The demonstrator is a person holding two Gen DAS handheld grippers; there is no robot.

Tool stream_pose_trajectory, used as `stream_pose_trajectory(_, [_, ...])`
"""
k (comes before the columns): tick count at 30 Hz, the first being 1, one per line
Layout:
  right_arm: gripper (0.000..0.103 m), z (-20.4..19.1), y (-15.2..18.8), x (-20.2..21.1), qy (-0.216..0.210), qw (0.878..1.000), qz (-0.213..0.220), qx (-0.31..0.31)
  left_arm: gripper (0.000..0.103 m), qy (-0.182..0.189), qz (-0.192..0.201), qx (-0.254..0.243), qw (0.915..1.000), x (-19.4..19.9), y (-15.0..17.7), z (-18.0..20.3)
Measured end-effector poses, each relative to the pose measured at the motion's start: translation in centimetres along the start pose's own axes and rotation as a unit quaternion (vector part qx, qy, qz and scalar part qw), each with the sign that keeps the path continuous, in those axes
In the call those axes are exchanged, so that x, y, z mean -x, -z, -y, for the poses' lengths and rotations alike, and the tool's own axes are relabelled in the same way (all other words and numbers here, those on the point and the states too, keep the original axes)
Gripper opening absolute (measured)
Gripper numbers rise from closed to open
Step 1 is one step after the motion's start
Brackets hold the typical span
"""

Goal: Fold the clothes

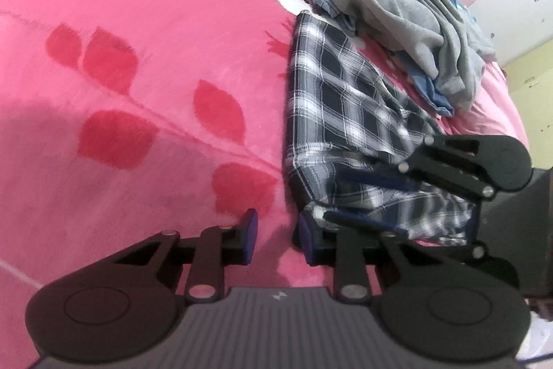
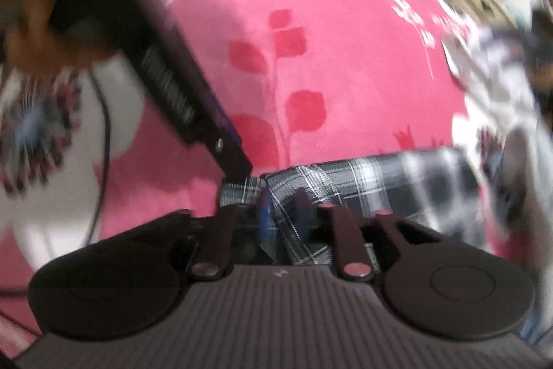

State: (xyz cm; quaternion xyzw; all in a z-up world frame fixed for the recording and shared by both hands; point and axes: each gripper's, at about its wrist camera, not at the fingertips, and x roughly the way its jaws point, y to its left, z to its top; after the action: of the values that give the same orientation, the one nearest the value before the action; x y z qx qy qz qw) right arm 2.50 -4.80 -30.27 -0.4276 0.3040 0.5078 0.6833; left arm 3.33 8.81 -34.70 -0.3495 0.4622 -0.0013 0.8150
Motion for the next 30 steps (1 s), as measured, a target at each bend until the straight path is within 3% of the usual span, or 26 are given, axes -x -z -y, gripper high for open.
stream_pose_trajectory(4, [0.027,-0.8,0.3,-1.2,0.012,0.999,-0.021,0.048,0.027,0.030,-0.012,-0.015,0.9994,0.2,0.6,-0.1])
stream_pose_trajectory(6, [0.016,-0.8,0.4,-1.8,0.015,0.998,-0.028,0.054,0.026,0.033,-0.013,-0.027,0.9990,0.0,0.9,0.1])
stream_pose_trajectory(7, [0.002,-0.3,0.2,-1.5,0.012,0.999,-0.024,0.037,0.026,0.033,-0.013,-0.032,0.9989,-0.1,1.1,0.2])
stream_pose_trajectory(14, [0.002,3.5,-0.2,1.3,-0.032,0.992,0.004,-0.124,0.019,0.049,0.001,-0.022,0.9985,-1.1,1.5,0.3])
stream_pose_trajectory(18, [0.002,4.1,-0.2,2.1,-0.049,0.988,0.019,-0.142,0.010,0.067,0.013,-0.026,0.9973,-2.0,1.2,1.3])
stream_pose_trajectory(21, [0.002,3.7,-0.1,2.3,-0.056,0.991,0.015,-0.122,0.010,0.068,0.022,-0.023,0.9972,-2.7,0.8,1.9])
stream_pose_trajectory(30, [0.002,4.6,0.3,2.4,-0.068,0.981,0.011,-0.180,0.014,0.054,0.040,0.032,0.9973,-1.3,0.9,0.5])
